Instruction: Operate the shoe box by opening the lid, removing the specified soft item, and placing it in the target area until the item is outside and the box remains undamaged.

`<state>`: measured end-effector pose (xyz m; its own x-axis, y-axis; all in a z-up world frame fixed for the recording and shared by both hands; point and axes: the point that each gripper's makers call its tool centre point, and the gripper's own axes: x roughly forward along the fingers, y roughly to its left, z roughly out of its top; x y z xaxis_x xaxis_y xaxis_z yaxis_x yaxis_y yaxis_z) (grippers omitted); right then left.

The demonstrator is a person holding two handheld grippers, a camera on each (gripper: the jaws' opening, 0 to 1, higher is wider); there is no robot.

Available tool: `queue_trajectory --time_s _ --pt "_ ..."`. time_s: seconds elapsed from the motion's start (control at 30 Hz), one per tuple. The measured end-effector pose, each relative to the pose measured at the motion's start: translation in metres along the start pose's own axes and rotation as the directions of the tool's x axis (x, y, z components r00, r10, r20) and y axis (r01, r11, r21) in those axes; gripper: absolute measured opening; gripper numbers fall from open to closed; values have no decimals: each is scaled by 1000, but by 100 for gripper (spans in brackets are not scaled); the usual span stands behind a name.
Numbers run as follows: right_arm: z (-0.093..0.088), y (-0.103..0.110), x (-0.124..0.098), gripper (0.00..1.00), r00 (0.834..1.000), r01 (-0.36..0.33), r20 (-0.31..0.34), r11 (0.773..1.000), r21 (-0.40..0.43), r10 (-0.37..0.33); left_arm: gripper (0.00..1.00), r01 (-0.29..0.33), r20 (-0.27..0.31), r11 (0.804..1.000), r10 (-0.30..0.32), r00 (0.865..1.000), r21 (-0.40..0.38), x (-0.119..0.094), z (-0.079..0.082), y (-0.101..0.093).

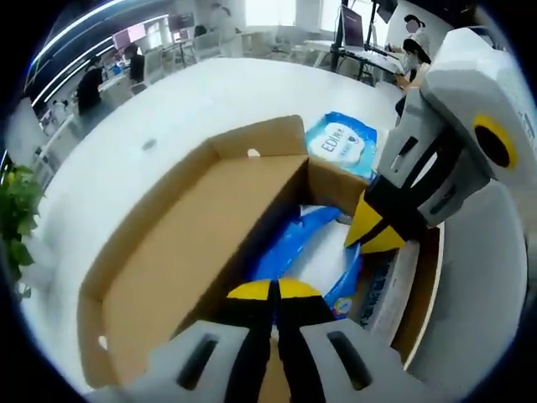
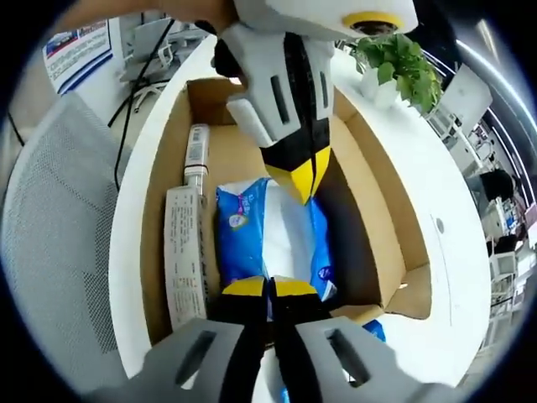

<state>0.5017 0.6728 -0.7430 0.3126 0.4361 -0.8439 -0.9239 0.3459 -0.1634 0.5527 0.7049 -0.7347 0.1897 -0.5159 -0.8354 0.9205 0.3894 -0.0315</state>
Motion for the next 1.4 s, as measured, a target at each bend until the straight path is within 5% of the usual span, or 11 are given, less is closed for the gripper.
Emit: queue_trajectory --time_s 0.83,1.4 --pt "33 -14 -58 0 994 55 101 998 -30 -52 0 -37 35 999 37 999 -2 -48 40 3" --pt "23 -22 -105 0 991 77 116 996 -32 -73 0 1 50 997 -4 999 77 -65 83 -19"
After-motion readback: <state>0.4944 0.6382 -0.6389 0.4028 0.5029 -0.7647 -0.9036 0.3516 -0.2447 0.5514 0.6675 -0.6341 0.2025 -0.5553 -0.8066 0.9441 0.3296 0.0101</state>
